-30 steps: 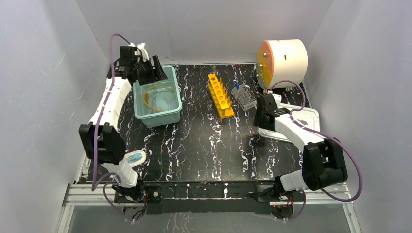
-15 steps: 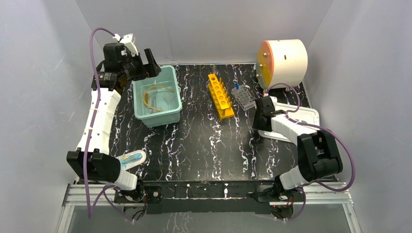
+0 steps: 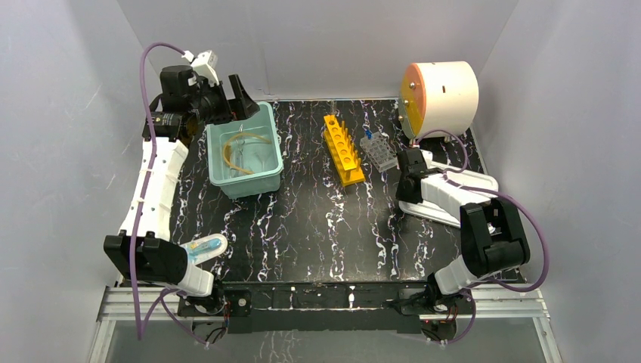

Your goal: Organize the chemistry lab equipment

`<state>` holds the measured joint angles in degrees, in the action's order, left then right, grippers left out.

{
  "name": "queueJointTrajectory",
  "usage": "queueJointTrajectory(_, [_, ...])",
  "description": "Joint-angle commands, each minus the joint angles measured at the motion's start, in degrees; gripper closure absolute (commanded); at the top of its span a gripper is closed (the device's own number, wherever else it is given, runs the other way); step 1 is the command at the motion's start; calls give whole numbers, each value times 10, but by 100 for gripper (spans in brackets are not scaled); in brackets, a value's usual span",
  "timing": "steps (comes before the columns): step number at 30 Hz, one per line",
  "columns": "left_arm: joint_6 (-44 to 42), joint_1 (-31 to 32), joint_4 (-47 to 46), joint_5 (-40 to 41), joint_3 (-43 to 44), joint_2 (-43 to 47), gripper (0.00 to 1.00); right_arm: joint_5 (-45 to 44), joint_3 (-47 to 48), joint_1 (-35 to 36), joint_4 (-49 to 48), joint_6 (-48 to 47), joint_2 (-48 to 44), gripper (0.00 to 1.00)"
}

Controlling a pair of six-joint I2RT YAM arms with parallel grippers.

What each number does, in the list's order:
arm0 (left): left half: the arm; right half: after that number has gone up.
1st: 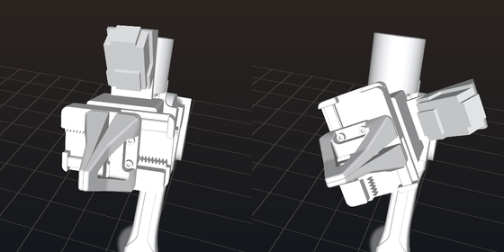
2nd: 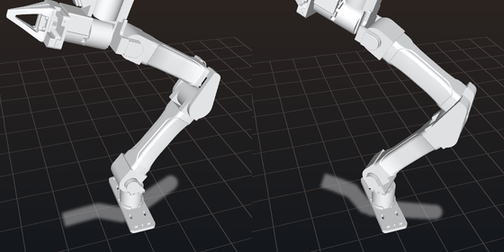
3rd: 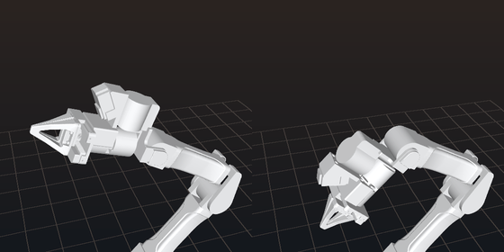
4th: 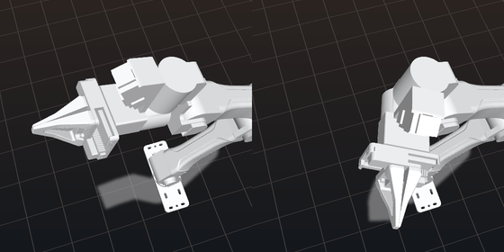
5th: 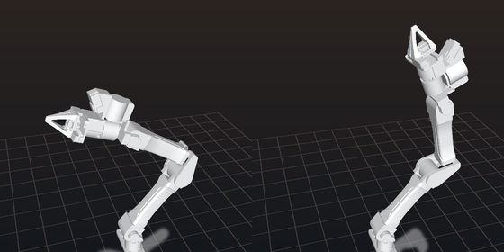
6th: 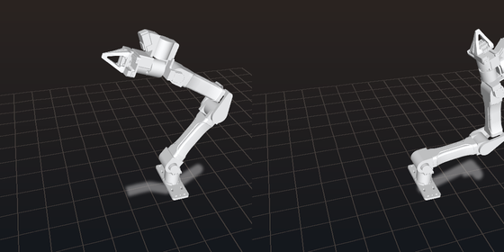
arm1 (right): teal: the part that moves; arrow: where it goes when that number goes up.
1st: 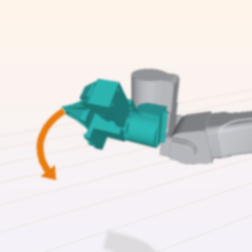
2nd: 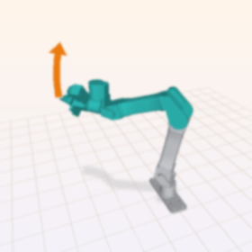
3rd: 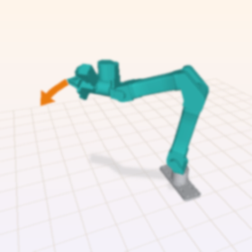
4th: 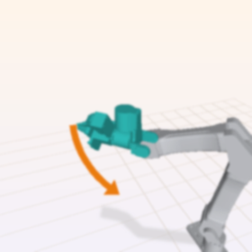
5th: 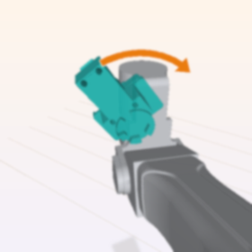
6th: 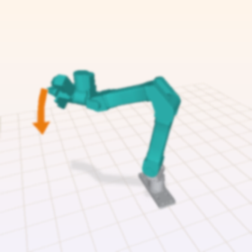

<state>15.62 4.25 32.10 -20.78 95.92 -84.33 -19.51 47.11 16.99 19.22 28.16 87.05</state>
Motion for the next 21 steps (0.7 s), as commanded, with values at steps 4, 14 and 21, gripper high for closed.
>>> queueJointTrajectory(4, [-1,2,-29,-120,-3,15,11,15,27,0,48,24,-24,87])
queueJointTrajectory(14, [70,53,-85,-161,-79,34,13,66,36,0,110,70,-154,87])
queueJointTrajectory(21, [131,152,-196,-143,-185,55,13,96,94,0,158,127,-214,87])
